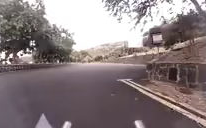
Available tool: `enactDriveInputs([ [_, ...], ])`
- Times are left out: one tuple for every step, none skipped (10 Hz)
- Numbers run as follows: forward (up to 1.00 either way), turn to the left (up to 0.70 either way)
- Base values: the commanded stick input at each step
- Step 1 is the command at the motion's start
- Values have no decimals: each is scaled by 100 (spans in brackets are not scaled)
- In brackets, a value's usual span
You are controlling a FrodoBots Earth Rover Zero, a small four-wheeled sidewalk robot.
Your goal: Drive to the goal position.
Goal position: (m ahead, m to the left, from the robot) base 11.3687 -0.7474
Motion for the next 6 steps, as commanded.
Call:
enactDriveInputs([
  [70, 0],
  [70, 0],
  [70, 0],
  [70, 0],
  [70, 0],
  [70, 0],
])
